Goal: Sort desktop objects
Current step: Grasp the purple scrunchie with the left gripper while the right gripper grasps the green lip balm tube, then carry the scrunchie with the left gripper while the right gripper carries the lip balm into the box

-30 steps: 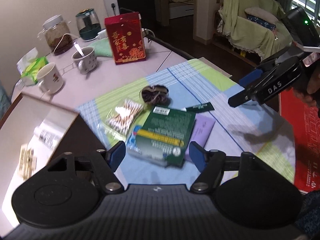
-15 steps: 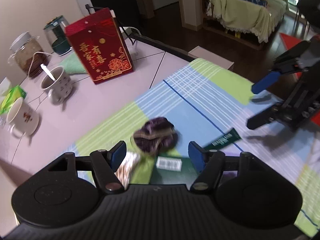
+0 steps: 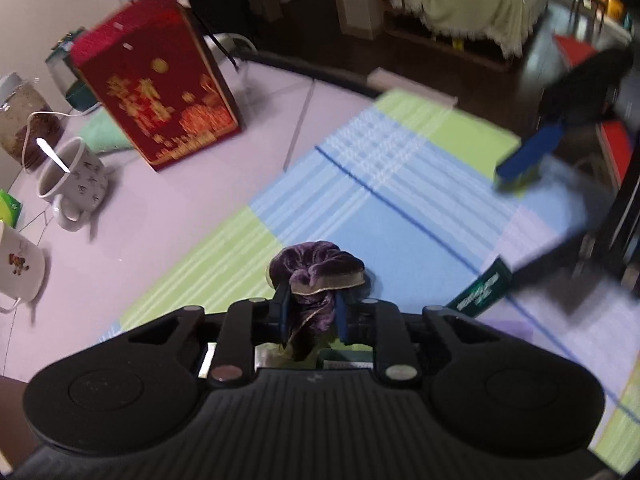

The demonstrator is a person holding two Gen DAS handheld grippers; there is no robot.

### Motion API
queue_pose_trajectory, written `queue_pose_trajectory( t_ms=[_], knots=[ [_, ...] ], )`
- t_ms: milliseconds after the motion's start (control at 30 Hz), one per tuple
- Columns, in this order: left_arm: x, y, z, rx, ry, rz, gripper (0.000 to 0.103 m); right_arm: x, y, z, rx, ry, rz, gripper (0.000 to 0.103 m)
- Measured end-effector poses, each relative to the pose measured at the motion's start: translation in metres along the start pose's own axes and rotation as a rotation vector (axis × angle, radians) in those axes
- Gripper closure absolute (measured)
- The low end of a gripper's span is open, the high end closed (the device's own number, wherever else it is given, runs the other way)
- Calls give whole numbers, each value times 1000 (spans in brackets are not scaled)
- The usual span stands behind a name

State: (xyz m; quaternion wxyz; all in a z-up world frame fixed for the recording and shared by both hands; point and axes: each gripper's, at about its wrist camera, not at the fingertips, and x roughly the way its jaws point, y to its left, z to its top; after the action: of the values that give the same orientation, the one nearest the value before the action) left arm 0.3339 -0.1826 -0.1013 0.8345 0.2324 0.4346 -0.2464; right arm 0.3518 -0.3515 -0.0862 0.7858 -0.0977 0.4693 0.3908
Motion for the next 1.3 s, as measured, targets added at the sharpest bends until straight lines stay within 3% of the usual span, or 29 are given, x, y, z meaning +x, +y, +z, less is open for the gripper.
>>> queue_pose_trajectory(
  t_ms=[67,100,133,167,333,433,467,500,667,933,1100,1300],
  knots=[
    [-12,4,0,-23,-22,-7,85,7,11,1,-84,13,9,23],
    [-18,5,0,-34,-32,-10,85,11,17,2,-124,18,15,29],
    [-24,7,0,-45,-43,-13,85,16,21,3,-153,29,24,47],
    [-30,9,0,-56,-54,-17,85,21,24,4,-174,39,27,52],
    [-60,18,1,-113,-108,-33,85,42,35,8,-257,48,7,54],
    [-80,21,-5,-153,-131,-34,85,47,44,7,-326,48,-30,71],
    [-86,22,-8,-165,-135,-31,85,47,45,8,-325,53,-31,83],
    [-92,23,-11,-177,-140,-28,85,48,46,8,-321,57,-41,86],
    [-126,26,-32,-238,-161,-7,85,43,47,9,-230,73,-91,88],
    [-197,42,-79,-325,-202,77,85,-23,54,18,1,-44,3,88],
    [-234,58,-112,-359,-190,158,85,-51,84,37,33,-106,95,88],
    [-258,83,-150,-392,-154,224,85,-50,138,68,7,-118,146,88]
  ],
)
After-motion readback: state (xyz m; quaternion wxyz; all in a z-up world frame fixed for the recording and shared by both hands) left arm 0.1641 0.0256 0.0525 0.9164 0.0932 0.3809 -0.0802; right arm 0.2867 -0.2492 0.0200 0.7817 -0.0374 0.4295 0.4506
